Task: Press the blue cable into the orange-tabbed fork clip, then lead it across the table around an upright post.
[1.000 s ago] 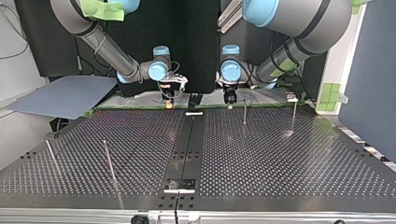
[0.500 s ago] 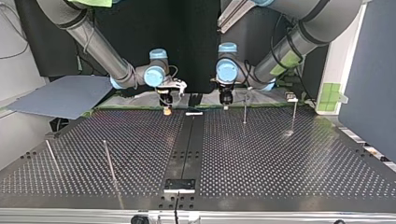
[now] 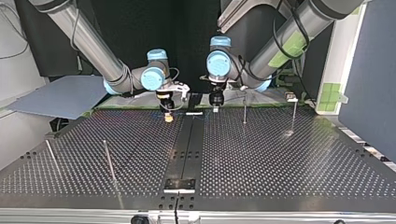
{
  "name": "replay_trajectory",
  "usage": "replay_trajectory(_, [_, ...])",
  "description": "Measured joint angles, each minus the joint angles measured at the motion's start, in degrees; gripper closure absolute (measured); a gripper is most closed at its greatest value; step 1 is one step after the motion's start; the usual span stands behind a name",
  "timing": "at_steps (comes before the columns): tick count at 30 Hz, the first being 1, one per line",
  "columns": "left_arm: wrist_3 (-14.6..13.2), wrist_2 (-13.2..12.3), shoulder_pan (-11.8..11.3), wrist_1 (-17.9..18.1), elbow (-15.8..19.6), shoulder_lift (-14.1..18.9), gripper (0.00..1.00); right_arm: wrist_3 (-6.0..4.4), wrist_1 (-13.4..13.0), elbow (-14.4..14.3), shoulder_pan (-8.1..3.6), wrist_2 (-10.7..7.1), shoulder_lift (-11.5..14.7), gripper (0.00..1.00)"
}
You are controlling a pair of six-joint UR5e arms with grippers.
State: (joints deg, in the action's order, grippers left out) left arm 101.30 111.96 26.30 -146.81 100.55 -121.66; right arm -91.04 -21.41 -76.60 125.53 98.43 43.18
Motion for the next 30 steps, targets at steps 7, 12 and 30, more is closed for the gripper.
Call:
replay_trajectory(7, [1.0, 0.1, -0.2, -3.8, 0.0, 4.0, 1.0, -0.24, 0.9, 0.0, 0.26, -0.06, 3.8, 1.0])
replay_trajectory(12, [0.9, 0.1, -0.2, -5.3, -0.1, 6.8, 1.0, -0.29, 1.3, 0.0, 0.36, -0.12, 6.8, 1.0])
replay_trajectory(30, [1.0, 0.5, -0.1, -10.5, -6.4, 16.7, 1.0, -0.26, 2.4, 0.3, 0.57, -0.27, 16.4, 1.0])
